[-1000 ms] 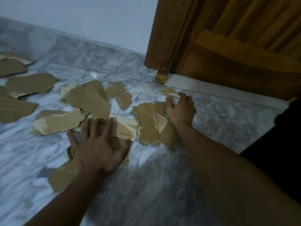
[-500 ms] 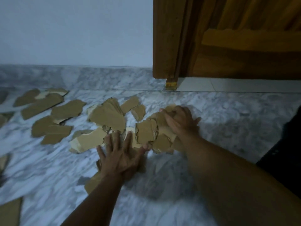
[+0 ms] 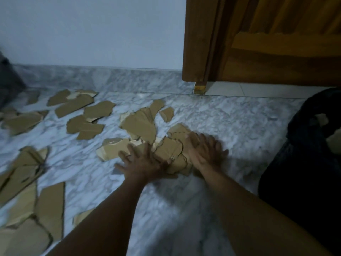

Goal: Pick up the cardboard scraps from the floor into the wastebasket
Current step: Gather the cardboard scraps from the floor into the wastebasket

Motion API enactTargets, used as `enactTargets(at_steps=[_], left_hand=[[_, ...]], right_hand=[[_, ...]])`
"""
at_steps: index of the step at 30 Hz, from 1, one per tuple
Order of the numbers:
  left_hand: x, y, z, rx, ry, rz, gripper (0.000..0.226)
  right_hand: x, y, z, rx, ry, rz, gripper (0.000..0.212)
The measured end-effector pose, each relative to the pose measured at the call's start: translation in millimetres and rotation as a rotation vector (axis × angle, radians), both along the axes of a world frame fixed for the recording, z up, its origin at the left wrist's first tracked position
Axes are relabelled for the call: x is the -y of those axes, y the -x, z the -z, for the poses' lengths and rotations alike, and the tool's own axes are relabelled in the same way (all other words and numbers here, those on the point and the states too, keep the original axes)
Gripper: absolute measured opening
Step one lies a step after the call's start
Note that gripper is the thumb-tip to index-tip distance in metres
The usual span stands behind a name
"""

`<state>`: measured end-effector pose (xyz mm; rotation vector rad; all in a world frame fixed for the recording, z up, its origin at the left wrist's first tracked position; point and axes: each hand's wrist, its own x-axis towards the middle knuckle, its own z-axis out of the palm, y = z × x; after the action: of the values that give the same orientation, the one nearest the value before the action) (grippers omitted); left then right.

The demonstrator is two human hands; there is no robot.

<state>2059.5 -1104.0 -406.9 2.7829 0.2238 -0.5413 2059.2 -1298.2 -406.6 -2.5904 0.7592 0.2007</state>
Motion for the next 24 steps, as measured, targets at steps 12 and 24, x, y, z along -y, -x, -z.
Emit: enactTargets(at_steps=[12, 24], left_hand=[[-45.3, 41.2, -25.3, -0.121, 0.949, -0.364, 0.065], [-9.9, 62.1, -206.2, -0.008, 1.263, -0.024, 0.055]], right_hand=[[-82.6, 47.4, -18.8, 0.154, -0.583, 0.054, 0.053], [-64.5, 95.6, -189.4, 0.716, -0.367, 0.075, 0.040]])
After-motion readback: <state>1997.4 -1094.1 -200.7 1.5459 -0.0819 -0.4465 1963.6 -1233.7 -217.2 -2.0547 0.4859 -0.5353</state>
